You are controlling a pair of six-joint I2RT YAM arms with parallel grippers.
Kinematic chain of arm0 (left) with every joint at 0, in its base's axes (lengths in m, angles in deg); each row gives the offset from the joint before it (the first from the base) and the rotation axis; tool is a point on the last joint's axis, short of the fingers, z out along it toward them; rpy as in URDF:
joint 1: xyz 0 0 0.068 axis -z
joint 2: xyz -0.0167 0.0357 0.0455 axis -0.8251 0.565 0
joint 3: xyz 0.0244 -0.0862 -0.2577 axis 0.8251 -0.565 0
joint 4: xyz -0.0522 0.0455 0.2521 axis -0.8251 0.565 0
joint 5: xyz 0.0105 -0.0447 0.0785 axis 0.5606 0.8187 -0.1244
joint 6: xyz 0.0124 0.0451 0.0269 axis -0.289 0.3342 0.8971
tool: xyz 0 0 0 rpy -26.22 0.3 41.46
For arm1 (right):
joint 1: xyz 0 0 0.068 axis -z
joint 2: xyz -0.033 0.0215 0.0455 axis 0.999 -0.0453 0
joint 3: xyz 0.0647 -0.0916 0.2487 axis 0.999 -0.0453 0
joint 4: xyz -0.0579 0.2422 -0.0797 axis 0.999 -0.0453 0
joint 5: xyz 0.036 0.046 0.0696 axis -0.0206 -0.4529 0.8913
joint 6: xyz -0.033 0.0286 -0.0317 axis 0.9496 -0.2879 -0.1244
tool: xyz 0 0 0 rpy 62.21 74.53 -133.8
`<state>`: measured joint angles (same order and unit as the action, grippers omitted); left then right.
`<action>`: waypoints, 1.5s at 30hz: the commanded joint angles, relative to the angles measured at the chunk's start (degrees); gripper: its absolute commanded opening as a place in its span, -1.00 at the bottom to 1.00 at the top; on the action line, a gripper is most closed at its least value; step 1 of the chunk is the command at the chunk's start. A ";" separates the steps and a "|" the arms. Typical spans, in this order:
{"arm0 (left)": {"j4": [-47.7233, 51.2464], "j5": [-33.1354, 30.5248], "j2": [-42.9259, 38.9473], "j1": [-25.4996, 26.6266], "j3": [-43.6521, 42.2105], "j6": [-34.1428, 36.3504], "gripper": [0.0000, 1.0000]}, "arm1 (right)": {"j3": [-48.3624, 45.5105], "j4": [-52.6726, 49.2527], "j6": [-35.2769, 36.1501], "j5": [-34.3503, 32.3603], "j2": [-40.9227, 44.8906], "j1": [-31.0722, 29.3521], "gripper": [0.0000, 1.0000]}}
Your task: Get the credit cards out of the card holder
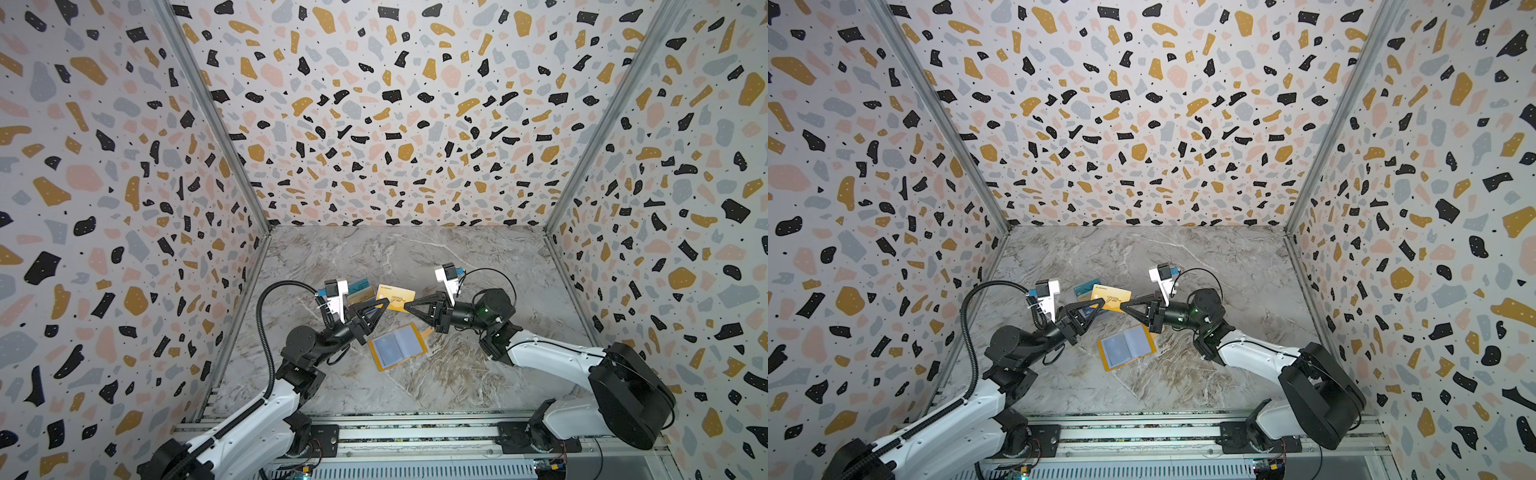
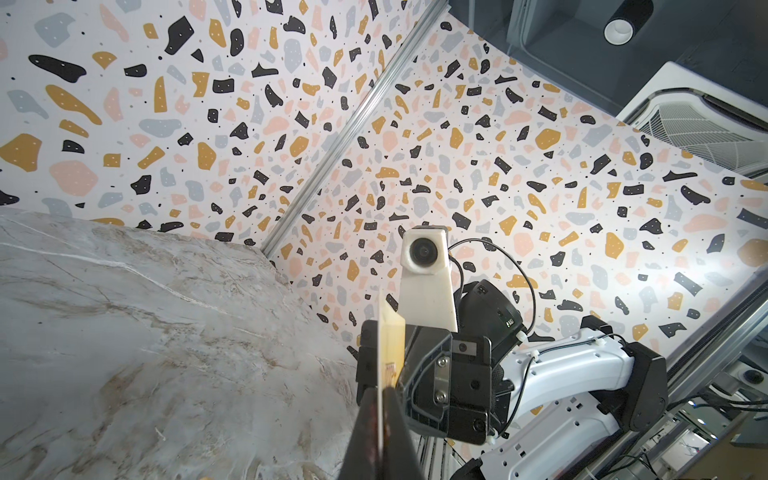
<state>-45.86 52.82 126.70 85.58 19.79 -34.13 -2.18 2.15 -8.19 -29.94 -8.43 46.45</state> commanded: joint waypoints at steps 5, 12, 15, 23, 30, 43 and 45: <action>24.18 -1.20 -3.42 -1.10 8.60 14.18 -0.13 | 1.48 -7.41 5.32 2.95 5.88 4.18 -1.00; 61.88 -1.10 -0.03 -2.82 25.30 39.11 0.05 | 8.00 -39.31 26.17 7.07 12.09 7.28 -1.00; 70.08 1.72 3.39 -2.82 30.72 46.74 0.07 | 11.57 -51.31 34.49 8.30 12.12 7.27 -1.00; 80.82 7.09 8.89 -2.82 41.53 58.18 0.08 | 16.81 -65.88 45.37 12.22 9.68 7.11 -1.00; 89.26 16.63 13.10 -2.81 44.49 66.10 -0.01 | 20.77 -72.51 51.29 14.28 5.74 5.64 -1.00; 95.05 19.90 15.64 -2.82 45.50 70.53 -0.44 | 27.99 -78.26 57.67 15.36 -2.59 2.58 -1.00; 95.76 20.44 16.07 -2.82 45.40 71.03 -0.56 | 28.36 -78.60 57.92 15.30 -3.06 2.57 -1.00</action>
<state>48.04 70.70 142.33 82.93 63.74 35.51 23.94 -74.63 47.83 -15.45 -11.73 49.38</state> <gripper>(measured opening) 0.232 0.045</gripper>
